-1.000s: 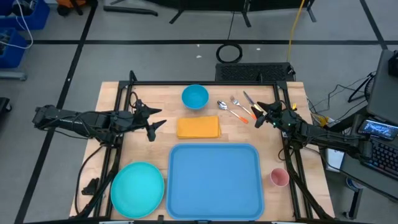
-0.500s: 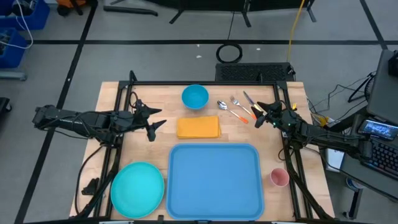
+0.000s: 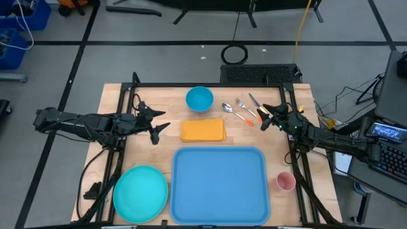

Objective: Set up tray
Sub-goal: Put the pink cup on the blue serving tray

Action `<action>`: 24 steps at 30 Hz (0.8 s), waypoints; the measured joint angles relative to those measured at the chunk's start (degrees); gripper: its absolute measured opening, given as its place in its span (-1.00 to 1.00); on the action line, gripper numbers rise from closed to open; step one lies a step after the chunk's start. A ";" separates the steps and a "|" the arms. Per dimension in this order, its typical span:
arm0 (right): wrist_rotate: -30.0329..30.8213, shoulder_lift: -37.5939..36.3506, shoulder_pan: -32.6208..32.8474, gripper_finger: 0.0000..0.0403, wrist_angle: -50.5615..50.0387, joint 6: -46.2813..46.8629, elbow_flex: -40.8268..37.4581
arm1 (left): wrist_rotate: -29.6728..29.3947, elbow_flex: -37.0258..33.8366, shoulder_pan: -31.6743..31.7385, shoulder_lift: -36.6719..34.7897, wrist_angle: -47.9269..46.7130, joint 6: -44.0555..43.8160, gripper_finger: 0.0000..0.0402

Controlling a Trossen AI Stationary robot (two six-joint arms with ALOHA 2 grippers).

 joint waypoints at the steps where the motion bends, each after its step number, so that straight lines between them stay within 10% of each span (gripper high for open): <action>1: 0.00 0.02 -0.02 0.10 0.35 -0.04 0.00 | 0.00 -0.02 0.02 0.02 0.44 1.42 0.27; 10: -2.12 -0.02 0.07 0.10 13.40 8.47 -0.01 | 0.00 -0.02 0.00 0.02 2.48 4.80 0.27; 16: -14.63 0.16 0.11 0.10 12.58 23.80 0.00 | 0.00 -0.01 0.00 0.02 9.43 4.80 0.27; 24: -32.90 0.50 2.55 0.10 5.95 11.75 0.00 | 0.00 0.00 0.00 0.02 11.99 2.60 0.27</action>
